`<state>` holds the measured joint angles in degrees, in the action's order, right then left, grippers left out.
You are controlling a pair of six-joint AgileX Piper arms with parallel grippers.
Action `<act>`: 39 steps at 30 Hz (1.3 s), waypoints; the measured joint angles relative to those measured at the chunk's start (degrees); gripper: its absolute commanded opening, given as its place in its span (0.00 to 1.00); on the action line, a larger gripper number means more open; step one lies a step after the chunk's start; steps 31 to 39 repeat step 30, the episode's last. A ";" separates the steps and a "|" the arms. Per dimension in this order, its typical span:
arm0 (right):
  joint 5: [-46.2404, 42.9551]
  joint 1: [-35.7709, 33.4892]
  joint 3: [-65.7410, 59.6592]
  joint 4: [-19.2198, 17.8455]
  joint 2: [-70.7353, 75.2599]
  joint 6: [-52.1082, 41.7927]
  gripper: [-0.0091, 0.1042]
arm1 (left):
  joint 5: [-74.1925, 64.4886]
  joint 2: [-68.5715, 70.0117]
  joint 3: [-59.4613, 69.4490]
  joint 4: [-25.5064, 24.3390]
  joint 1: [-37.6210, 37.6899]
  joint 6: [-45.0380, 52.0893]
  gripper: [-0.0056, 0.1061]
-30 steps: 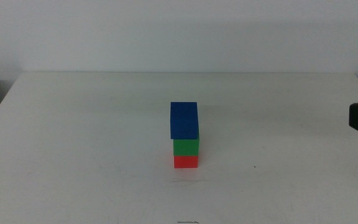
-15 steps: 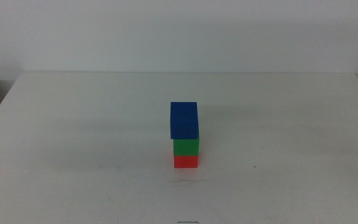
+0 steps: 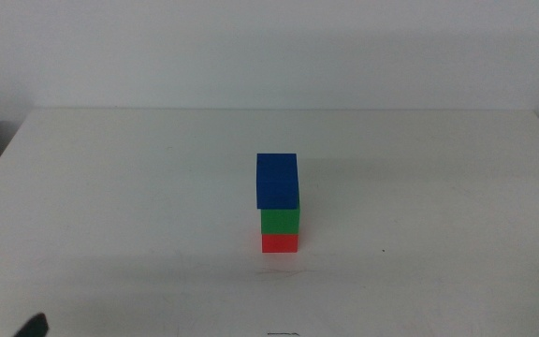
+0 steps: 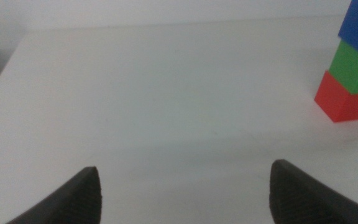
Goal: Stack red cubes first, then green, then blue cubes in a specific spot.
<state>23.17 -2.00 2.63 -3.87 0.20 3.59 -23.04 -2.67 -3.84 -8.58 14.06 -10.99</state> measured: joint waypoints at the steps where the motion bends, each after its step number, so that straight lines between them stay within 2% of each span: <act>1: 0.00 0.65 -1.19 0.00 0.28 0.00 0.86 | 0.53 0.55 1.09 0.00 0.00 0.00 0.87; 14: -1.64 1.39 -4.08 0.00 0.37 0.00 0.86 | 2.28 3.43 5.51 0.00 -0.41 0.00 0.87; 27: -1.64 1.39 -4.08 0.00 0.37 0.00 0.86 | 2.28 3.43 5.51 0.00 -16.52 0.00 0.87; 39: -1.64 1.39 -4.08 -0.04 0.37 0.00 0.86 | 2.28 3.43 5.51 0.00 -17.79 0.00 0.87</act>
